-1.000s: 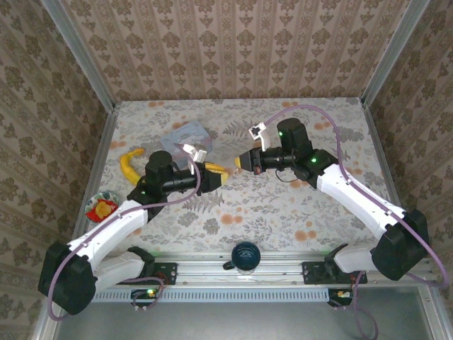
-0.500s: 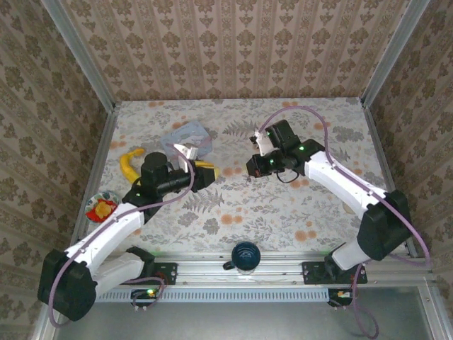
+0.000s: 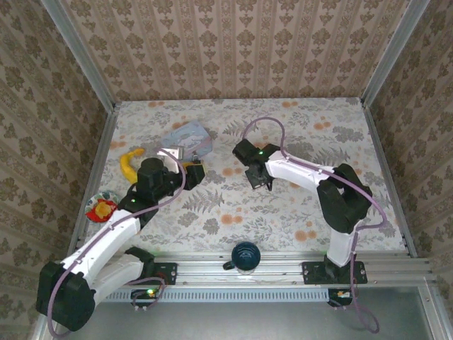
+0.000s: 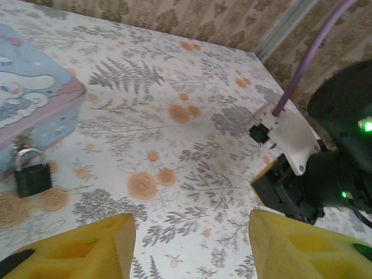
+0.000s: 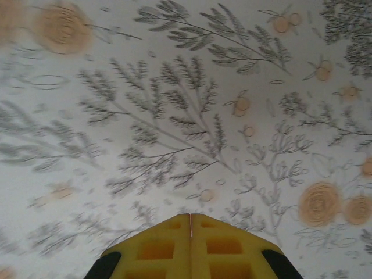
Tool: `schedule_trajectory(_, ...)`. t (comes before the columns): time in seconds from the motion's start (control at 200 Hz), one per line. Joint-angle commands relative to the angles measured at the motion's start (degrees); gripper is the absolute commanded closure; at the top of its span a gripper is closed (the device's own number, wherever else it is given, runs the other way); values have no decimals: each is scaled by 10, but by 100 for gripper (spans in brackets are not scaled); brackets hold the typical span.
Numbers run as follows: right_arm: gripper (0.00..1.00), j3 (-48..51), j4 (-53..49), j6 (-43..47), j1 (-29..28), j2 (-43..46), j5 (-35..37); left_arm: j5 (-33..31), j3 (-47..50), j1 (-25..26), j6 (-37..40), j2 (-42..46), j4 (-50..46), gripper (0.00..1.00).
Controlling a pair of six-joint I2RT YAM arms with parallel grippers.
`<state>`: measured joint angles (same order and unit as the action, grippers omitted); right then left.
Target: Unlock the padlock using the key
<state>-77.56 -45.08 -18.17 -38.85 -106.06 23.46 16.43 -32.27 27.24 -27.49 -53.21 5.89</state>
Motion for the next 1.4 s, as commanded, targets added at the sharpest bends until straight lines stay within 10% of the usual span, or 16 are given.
schedule_trajectory(0.0, 100, -10, 7, -10, -4, -4, 108, -30, 10, -7, -13, 19, -9, 46)
schedule_trajectory(1.01, 98, -40, 43, -67, -77, -139, 175, -51, 30, -44, -18, 60, -9, 46)
schedule_trajectory(1.395, 72, -60, 21, -93, -111, -147, 141, -51, 32, -46, -19, 58, -3, 47)
